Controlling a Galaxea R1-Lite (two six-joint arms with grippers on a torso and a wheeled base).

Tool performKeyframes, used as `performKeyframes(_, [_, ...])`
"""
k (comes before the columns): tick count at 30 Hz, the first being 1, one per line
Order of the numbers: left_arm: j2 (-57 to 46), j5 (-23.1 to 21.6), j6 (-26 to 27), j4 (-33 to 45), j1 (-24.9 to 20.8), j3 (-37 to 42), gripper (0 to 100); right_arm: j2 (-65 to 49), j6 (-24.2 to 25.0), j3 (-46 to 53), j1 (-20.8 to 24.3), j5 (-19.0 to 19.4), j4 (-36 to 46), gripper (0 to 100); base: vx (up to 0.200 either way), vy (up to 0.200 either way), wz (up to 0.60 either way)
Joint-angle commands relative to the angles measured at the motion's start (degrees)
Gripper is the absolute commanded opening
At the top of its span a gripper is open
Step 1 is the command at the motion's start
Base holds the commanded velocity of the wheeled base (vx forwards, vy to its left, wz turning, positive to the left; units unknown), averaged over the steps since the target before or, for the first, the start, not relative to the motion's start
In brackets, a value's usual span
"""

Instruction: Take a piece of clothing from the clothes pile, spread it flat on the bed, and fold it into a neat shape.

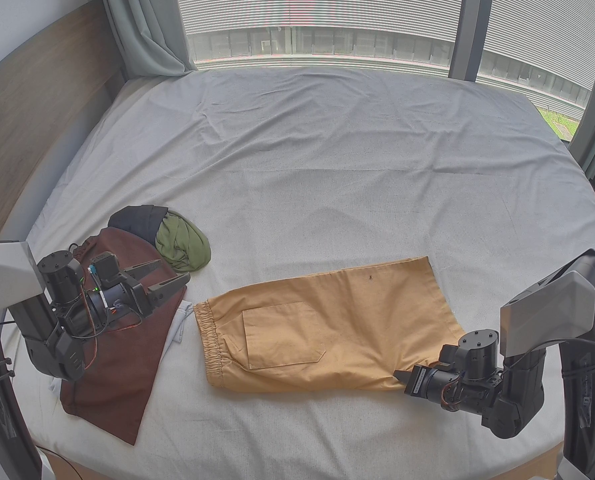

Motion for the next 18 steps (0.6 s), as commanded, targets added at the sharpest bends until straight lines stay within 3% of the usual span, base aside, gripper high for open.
performKeyframes(1, [-0.07,-0.07,-0.01,-0.14,0.00,-0.03,100,0.03,0.05,-0.02,0.04,0.06,-0.10,0,0.000,0.000,0.00])
performKeyframes(8, [-0.07,-0.07,-0.10,-0.14,0.00,0.05,100,0.30,0.05,0.25,0.13,0.15,-0.10,0,0.000,0.000,0.00])
performKeyframes(9, [-0.07,-0.07,-0.10,-0.14,0.00,0.05,100,0.39,0.05,0.33,0.13,0.24,-0.10,100,0.000,0.000,0.00])
performKeyframes(18, [-1.12,-0.16,-1.24,-0.14,-0.09,0.05,100,-0.67,0.05,0.95,1.09,0.06,-0.10,100,0.000,0.000,0.00])
